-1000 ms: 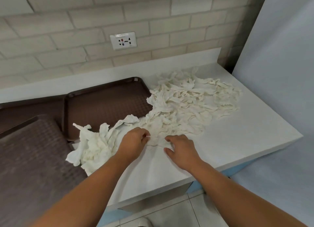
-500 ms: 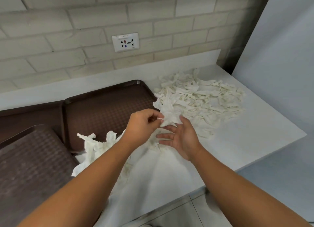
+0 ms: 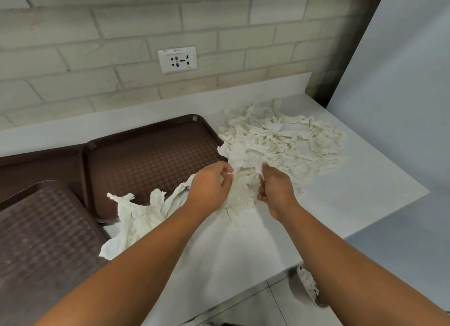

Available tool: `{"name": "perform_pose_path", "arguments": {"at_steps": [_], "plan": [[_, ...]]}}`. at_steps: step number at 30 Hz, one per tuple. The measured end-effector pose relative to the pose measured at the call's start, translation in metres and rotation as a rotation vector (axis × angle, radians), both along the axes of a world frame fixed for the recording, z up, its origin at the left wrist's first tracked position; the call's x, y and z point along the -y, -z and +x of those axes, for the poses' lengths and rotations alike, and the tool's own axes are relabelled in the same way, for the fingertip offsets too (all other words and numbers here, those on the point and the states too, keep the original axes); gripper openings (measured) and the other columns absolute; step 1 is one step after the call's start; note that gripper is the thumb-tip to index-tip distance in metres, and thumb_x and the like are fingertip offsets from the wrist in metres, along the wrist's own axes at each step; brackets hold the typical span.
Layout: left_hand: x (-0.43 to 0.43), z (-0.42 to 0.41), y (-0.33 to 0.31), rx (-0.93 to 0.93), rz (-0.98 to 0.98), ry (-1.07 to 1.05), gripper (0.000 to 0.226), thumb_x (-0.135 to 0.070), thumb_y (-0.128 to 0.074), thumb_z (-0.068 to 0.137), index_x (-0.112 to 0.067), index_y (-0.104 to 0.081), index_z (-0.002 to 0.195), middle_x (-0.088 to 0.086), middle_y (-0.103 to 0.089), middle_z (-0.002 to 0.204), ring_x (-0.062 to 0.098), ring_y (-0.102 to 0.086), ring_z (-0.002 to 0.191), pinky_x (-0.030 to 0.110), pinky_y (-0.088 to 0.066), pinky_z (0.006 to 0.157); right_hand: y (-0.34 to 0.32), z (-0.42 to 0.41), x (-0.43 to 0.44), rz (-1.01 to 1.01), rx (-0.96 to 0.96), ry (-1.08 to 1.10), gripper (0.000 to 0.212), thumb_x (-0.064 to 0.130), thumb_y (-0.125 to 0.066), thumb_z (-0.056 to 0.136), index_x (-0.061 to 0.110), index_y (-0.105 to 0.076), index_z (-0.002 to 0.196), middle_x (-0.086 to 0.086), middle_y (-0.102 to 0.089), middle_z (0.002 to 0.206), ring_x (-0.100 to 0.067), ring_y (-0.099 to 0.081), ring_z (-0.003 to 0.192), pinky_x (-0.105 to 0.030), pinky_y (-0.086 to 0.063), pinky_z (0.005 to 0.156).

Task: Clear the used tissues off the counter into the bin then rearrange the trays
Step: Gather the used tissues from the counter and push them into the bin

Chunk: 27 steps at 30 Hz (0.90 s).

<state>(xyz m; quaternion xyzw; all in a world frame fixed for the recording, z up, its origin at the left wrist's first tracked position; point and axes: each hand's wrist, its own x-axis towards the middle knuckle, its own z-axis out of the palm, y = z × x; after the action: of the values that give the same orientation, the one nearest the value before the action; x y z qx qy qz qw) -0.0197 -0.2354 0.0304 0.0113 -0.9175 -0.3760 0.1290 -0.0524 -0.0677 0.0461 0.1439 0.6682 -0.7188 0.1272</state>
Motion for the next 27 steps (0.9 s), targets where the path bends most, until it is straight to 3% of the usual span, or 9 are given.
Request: {"name": "perform_pose_path", "arguments": {"at_steps": [3, 6, 10, 13, 18, 21, 23, 25, 27], "plan": [[0.001, -0.006, 0.022, 0.205, -0.252, -0.033, 0.020, -0.042, -0.062, 0.091, -0.023, -0.065, 0.096, -0.008, -0.060, 0.092, 0.013, -0.061, 0.085, 0.027, -0.049, 0.072, 0.002, 0.001, -0.015, 0.055, -0.031, -0.010, 0.046, 0.041, -0.062, 0.092, 0.020, -0.034, 0.061, 0.004, -0.032, 0.052, -0.014, -0.032, 0.045, -0.027, -0.034, 0.046], [-0.009, -0.005, 0.035, 0.323, -0.421, 0.006, 0.034, -0.055, -0.059, 0.089, -0.021, -0.061, 0.093, -0.006, -0.055, 0.091, 0.017, -0.058, 0.086, 0.032, -0.051, 0.072, 0.008, 0.003, -0.026, 0.115, -0.051, -0.001, 0.050, 0.021, -0.065, 0.089, 0.021, -0.030, 0.054, 0.000, -0.031, 0.053, -0.019, -0.032, 0.049, -0.030, -0.035, 0.050], [-0.018, -0.006, 0.038, 0.201, -0.408, -0.042, 0.025, -0.037, -0.056, 0.095, -0.019, -0.054, 0.078, -0.001, -0.054, 0.084, 0.021, -0.059, 0.081, 0.029, -0.041, 0.064, 0.011, 0.010, -0.040, 0.154, -0.061, -0.023, 0.019, 0.006, -0.055, 0.087, 0.012, -0.043, 0.073, -0.015, -0.063, 0.071, -0.022, -0.044, 0.047, -0.033, -0.044, 0.051], [-0.017, -0.010, 0.025, 0.131, -0.233, -0.104, 0.021, -0.034, -0.060, 0.095, -0.018, -0.059, 0.081, -0.004, -0.057, 0.081, 0.017, -0.057, 0.076, 0.028, -0.041, 0.063, 0.011, 0.016, -0.049, 0.102, -0.052, -0.067, 0.011, 0.004, -0.050, 0.095, 0.013, -0.044, 0.090, -0.014, -0.072, 0.084, -0.022, -0.047, 0.047, -0.034, -0.049, 0.051], [-0.020, -0.014, -0.024, 0.126, 0.155, -0.117, 0.018, -0.029, -0.054, 0.101, -0.017, -0.064, 0.109, -0.004, -0.065, 0.085, 0.011, -0.061, 0.074, 0.020, -0.044, 0.064, 0.007, 0.022, -0.070, 0.095, -0.059, -0.102, 0.013, 0.007, -0.046, 0.099, 0.010, -0.058, 0.095, -0.013, -0.060, 0.069, -0.019, -0.043, 0.046, -0.030, -0.043, 0.047], [-0.038, -0.015, -0.053, 0.195, 0.711, -0.058, 0.026, -0.014, -0.041, 0.106, -0.013, -0.064, 0.117, 0.013, -0.068, 0.108, 0.019, -0.069, 0.078, 0.033, -0.059, 0.076, -0.001, 0.025, -0.087, 0.096, -0.069, -0.092, 0.019, 0.021, -0.052, 0.100, 0.009, -0.061, 0.088, -0.005, -0.045, 0.061, -0.017, -0.037, 0.045, -0.024, -0.035, 0.042], [-0.056, -0.015, -0.068, 0.243, 1.029, -0.061, 0.031, -0.006, -0.039, 0.103, -0.009, -0.064, 0.120, 0.018, -0.062, 0.102, 0.020, -0.057, 0.065, 0.045, -0.060, 0.076, -0.007, 0.026, -0.103, 0.113, -0.080, -0.080, 0.035, 0.035, -0.055, 0.098, 0.011, -0.051, 0.072, -0.001, -0.039, 0.056, -0.015, -0.033, 0.044, -0.023, -0.031, 0.042], [-0.081, -0.013, -0.082, 0.252, 1.146, -0.092, 0.032, -0.004, -0.042, 0.097, -0.006, -0.063, 0.121, 0.012, -0.056, 0.091, 0.017, -0.046, 0.058, 0.044, -0.059, 0.070, -0.012, 0.028, -0.124, 0.114, -0.089, -0.061, 0.046, 0.043, -0.053, 0.098, 0.016, -0.035, 0.065, -0.001, -0.034, 0.054, -0.013, -0.029, 0.042, -0.022, -0.028, 0.041], [-0.112, -0.007, -0.092, 0.227, 1.177, -0.092, 0.023, -0.008, -0.042, 0.093, -0.004, -0.062, 0.103, 0.008, -0.055, 0.080, 0.015, -0.043, 0.057, 0.043, -0.056, 0.065, -0.017, 0.030, -0.149, 0.113, -0.094, -0.042, 0.047, 0.045, -0.050, 0.098, 0.018, -0.031, 0.065, -0.001, -0.031, 0.055, -0.013, -0.027, 0.042, -0.022, -0.026, 0.041]]}}
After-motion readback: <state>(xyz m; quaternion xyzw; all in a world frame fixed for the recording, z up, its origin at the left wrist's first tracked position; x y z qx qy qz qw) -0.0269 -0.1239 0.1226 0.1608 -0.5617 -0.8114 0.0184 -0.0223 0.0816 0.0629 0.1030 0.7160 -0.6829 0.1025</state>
